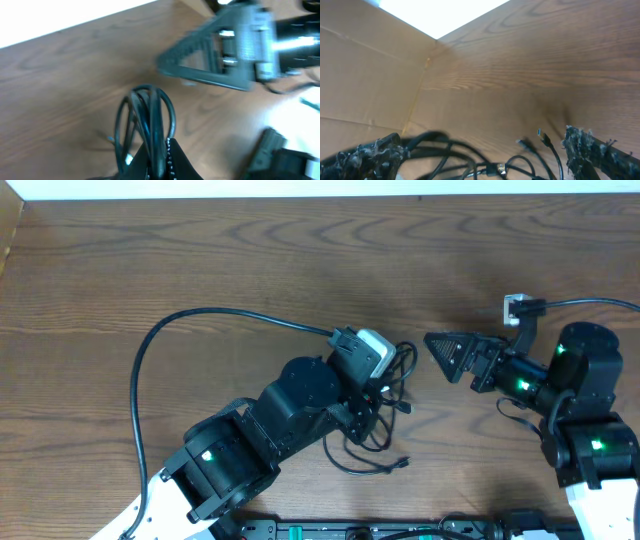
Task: Untangle cables
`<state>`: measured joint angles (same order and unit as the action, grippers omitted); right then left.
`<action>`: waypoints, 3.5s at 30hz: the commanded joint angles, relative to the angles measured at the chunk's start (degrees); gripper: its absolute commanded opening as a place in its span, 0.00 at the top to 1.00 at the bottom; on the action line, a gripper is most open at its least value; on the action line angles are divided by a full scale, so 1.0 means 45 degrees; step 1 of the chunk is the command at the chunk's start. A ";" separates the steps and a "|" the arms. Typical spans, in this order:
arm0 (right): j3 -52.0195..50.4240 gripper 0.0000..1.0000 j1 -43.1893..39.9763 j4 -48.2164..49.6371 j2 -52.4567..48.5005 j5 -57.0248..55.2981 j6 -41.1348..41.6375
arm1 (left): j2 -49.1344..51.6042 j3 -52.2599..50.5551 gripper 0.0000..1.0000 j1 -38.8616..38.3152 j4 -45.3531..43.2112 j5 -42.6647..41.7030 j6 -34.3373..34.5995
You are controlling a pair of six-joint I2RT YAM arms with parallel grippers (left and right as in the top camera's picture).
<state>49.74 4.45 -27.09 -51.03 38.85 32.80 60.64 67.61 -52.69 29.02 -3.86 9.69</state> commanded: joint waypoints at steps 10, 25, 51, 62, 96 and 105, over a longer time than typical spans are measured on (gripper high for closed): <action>0.0019 0.01 0.0053 -0.0185 0.0947 0.1229 0.0325 | -0.0175 0.0194 0.92 -0.0015 -0.0248 0.1316 -0.0476; 0.0019 0.01 0.0631 -0.0971 0.0476 -0.0758 -0.0656 | -0.0175 0.0194 0.92 -0.0015 -0.1962 -0.0957 -0.0437; 0.0015 0.01 0.0631 -0.4318 -0.2220 -0.1598 -0.4537 | -0.0214 0.0194 0.92 -0.0010 -0.4541 -0.0952 -0.0447; 0.0015 0.01 0.0631 -0.4896 -0.2239 -0.2152 -0.5401 | -0.0835 0.0194 0.93 0.0000 -0.5591 -0.0899 -0.0442; 0.0005 0.01 0.0607 -0.5455 -0.4779 -0.5649 -0.5450 | -0.4546 0.0194 0.92 0.0000 -0.2244 0.5945 -0.1729; 0.0005 0.01 0.0612 -0.5105 -0.4779 -0.0879 -0.8898 | -0.4444 0.0194 0.92 0.0000 -0.1341 0.5989 -0.1428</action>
<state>49.82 7.53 -50.24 -71.90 27.75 0.82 41.98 66.06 -52.99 23.46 19.49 2.76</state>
